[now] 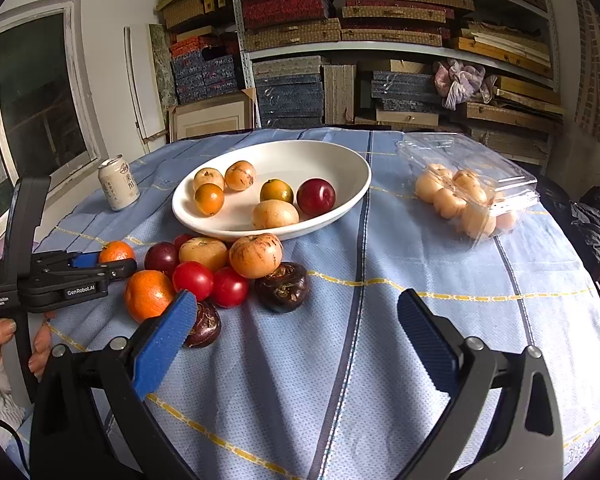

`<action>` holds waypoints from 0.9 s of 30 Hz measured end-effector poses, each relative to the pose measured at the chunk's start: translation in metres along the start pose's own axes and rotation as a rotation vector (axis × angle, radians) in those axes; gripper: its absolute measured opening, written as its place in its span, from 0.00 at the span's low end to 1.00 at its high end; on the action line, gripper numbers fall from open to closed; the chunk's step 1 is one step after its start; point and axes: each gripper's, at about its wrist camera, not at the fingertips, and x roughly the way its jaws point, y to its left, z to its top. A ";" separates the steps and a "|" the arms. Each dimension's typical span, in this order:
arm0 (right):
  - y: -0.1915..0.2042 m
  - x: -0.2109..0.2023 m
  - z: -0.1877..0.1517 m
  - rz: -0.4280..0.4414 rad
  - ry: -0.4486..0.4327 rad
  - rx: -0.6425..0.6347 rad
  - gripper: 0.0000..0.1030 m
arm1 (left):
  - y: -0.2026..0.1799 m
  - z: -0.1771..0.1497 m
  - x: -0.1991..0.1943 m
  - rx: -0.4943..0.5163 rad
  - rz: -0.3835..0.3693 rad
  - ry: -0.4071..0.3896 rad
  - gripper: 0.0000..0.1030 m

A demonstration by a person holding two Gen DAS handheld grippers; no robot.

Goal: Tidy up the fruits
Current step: 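Close the left tool around the mandarin on the cloth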

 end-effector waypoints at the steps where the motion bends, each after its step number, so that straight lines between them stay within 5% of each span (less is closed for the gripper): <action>1: 0.000 0.000 -0.001 -0.001 0.004 -0.003 0.96 | 0.001 0.000 -0.001 -0.006 0.006 0.000 0.46; 6: 0.003 0.003 -0.002 0.013 0.020 -0.030 0.96 | 0.003 -0.003 -0.006 0.017 0.095 -0.015 0.46; 11: 0.014 0.004 -0.006 0.053 0.032 -0.083 0.94 | 0.004 -0.004 -0.006 0.009 0.091 -0.003 0.46; 16: 0.030 0.005 -0.009 0.126 0.057 -0.135 0.69 | 0.007 -0.003 -0.001 -0.007 0.074 0.024 0.46; 27: 0.047 0.025 0.010 0.149 0.098 -0.152 0.54 | 0.007 -0.003 0.000 -0.020 0.067 0.026 0.46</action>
